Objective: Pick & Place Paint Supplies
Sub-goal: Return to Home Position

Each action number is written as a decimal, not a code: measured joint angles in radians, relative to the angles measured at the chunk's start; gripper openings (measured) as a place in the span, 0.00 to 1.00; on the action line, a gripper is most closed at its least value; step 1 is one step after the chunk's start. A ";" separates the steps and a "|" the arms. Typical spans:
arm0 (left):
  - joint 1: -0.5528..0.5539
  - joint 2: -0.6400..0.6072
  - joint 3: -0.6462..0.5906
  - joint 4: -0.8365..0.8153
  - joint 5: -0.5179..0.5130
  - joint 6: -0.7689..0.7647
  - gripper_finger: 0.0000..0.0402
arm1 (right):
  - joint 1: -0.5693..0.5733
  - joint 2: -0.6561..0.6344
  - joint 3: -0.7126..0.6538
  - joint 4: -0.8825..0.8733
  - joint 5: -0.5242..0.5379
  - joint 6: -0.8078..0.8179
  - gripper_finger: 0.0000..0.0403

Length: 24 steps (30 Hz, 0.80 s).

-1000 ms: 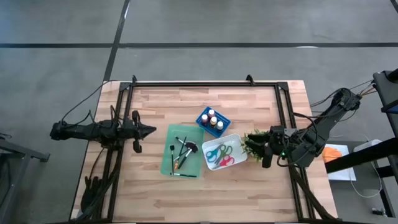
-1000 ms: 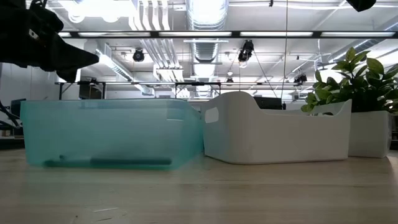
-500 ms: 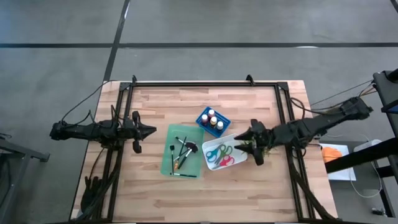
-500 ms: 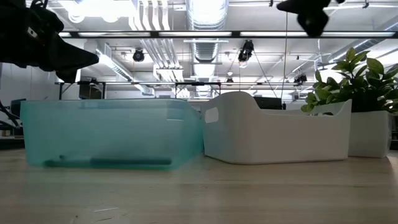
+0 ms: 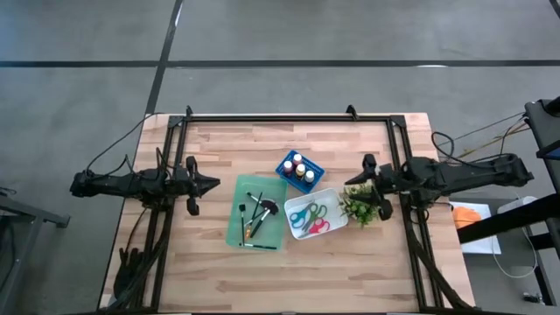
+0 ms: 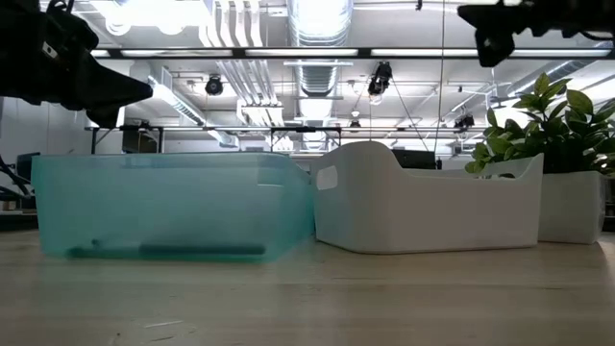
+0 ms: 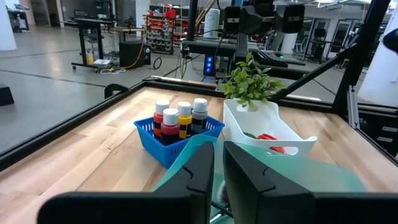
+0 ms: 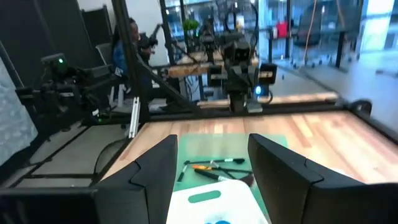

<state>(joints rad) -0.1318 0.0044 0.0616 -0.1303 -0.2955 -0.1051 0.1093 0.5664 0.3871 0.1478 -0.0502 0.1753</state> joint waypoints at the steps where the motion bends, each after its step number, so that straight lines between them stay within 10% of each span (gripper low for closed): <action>1: 0.000 0.000 0.000 0.000 0.000 0.000 0.12 | 0.000 -0.032 -0.021 0.006 0.000 -0.012 0.48; 24: 0.000 0.002 0.000 0.000 0.000 0.000 0.12 | -0.001 -0.565 -0.295 -0.142 0.044 -0.079 0.48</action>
<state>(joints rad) -0.1318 0.0059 0.0612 -0.1307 -0.2951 -0.1054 0.1085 0.0010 0.0919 0.0063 -0.0063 0.0963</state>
